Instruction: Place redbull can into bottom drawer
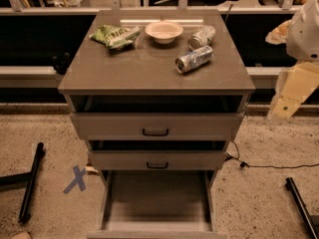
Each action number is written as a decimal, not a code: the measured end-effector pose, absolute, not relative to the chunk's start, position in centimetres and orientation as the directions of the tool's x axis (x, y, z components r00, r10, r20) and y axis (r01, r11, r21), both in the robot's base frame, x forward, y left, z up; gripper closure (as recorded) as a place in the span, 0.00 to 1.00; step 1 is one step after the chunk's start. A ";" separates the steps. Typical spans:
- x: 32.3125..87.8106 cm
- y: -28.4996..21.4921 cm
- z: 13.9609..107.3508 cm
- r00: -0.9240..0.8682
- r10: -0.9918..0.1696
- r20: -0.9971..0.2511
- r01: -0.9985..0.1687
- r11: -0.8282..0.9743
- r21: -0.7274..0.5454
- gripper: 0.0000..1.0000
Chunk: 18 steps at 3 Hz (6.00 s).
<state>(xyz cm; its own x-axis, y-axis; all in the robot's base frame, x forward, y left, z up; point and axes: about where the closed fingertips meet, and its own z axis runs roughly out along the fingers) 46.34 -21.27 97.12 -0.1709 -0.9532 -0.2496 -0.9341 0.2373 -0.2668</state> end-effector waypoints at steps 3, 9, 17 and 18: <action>62.1 -16.4 91.6 0.012 -0.915 -0.403 -0.970 0.087 -0.227 0.00; 70.1 -11.3 84.1 0.094 -0.883 -0.460 -0.992 -0.042 -0.121 0.18; 62.8 -13.8 87.1 -0.007 -0.878 -0.478 -0.993 0.064 -0.103 1.00; 60.8 -14.1 84.1 -0.109 -0.856 -0.506 -0.988 0.151 -0.042 1.00</action>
Offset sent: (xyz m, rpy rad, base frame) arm 0.1768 0.0450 -0.0474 0.1818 -0.0253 0.2130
